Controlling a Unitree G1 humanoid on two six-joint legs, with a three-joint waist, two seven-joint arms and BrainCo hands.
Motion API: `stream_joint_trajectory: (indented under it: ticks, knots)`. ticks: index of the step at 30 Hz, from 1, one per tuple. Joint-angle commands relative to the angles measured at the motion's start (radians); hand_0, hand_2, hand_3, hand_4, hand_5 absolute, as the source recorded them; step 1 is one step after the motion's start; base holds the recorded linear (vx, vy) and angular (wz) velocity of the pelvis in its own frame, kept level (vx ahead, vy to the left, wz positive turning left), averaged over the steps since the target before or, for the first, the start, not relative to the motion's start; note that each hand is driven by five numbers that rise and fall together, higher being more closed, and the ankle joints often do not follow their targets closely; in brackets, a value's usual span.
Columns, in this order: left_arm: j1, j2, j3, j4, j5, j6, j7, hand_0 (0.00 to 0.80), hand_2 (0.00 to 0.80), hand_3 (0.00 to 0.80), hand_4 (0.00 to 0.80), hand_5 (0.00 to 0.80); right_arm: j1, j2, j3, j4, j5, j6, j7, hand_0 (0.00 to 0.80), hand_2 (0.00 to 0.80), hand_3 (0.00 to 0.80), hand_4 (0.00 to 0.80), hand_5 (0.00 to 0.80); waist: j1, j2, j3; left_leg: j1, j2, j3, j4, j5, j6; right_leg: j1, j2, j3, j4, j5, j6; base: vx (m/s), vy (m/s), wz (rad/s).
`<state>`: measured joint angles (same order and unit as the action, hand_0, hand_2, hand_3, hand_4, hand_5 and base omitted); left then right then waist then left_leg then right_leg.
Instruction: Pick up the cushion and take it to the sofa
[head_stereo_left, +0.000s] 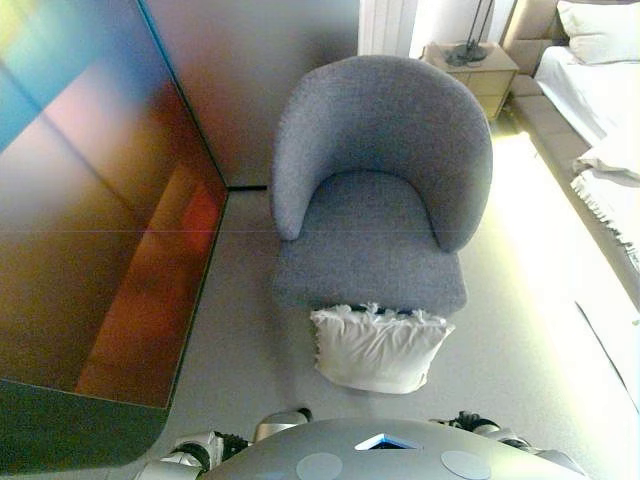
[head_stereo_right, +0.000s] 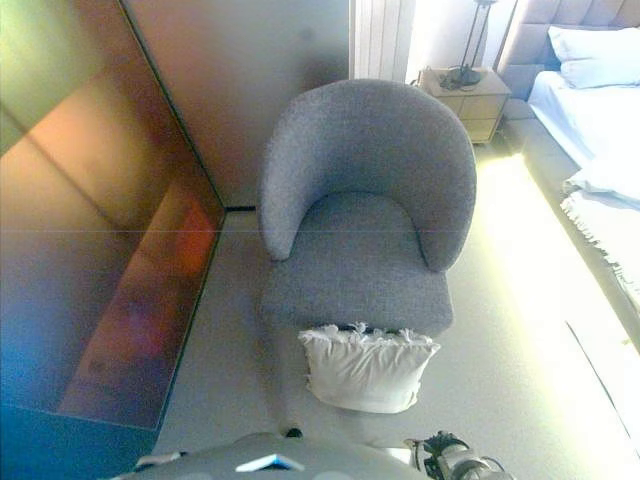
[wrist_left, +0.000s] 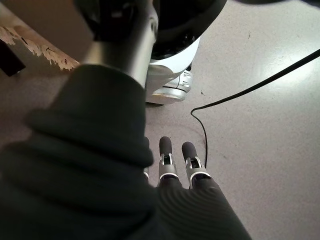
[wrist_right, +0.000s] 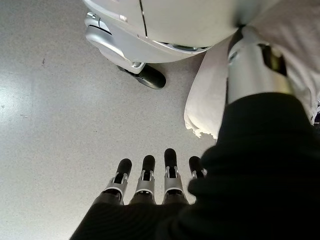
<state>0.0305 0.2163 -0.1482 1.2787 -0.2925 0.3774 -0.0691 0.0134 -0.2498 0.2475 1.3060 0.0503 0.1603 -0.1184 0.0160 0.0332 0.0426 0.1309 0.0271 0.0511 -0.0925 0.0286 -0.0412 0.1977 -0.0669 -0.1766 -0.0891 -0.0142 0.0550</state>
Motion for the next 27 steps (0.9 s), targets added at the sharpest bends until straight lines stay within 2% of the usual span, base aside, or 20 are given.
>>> stream_joint_trajectory:
  ticks: [1, 4, 23, 26, 27]
  knots:
    - [-0.069, -0.017, -0.064, 0.097, 0.104, -0.038, 0.187, 0.000, 0.000, 0.000, 0.000, 0.000, -0.078, 0.013, 0.016, 0.048, -0.016, 0.004, 0.004, 0.000, 0.000, 0.000, 0.000, 0.000, 0.015, -0.048, 0.011, 0.020, -0.011, 0.029, 0.005, -0.022, 0.020, -0.054, -0.011, 0.018, 0.005, 0.062, 0.016, 0.000, 0.000, 0.00]
    - [-0.066, -0.016, -0.058, 0.098, 0.077, -0.056, 0.186, 0.000, 0.000, 0.000, 0.000, 0.000, -0.076, 0.014, 0.013, 0.048, -0.020, 0.003, 0.004, 0.000, 0.000, 0.000, 0.000, 0.000, 0.014, -0.049, 0.011, 0.021, -0.013, 0.028, 0.005, -0.022, 0.021, -0.053, -0.010, 0.019, 0.005, 0.061, 0.017, 0.000, 0.000, 0.00]
    - [-0.063, -0.012, -0.046, 0.104, 0.082, -0.032, 0.205, 0.000, 0.000, 0.000, 0.000, 0.000, -0.077, 0.015, 0.016, 0.044, -0.027, 0.000, 0.016, 0.000, 0.000, 0.000, 0.000, 0.000, 0.017, -0.050, 0.011, 0.026, -0.006, 0.018, 0.013, -0.023, 0.017, -0.048, 0.000, 0.016, 0.011, 0.052, 0.006, 0.009, -0.037, 0.01]
    - [-0.066, -0.013, -0.039, 0.104, 0.088, -0.036, 0.204, 0.000, 0.000, 0.000, 0.000, 0.000, -0.084, 0.013, 0.019, 0.043, -0.035, 0.005, 0.016, 0.000, 0.000, 0.000, 0.000, 0.000, 0.018, -0.057, 0.022, 0.012, -0.007, 0.013, 0.080, -0.039, 0.013, -0.053, -0.002, 0.020, 0.023, 0.052, -0.005, -0.004, -0.080, 0.03]
    - [-0.069, -0.014, -0.037, 0.105, 0.085, -0.043, 0.205, 0.000, 0.000, 0.000, 0.000, 0.000, -0.090, 0.012, 0.024, 0.041, -0.033, 0.007, 0.019, 0.000, 0.000, 0.000, 0.000, 0.000, 0.020, -0.069, 0.033, -0.015, -0.011, 0.013, 0.163, -0.063, 0.010, -0.062, -0.010, 0.018, 0.038, 0.052, -0.013, -0.050, -0.116, 0.06]
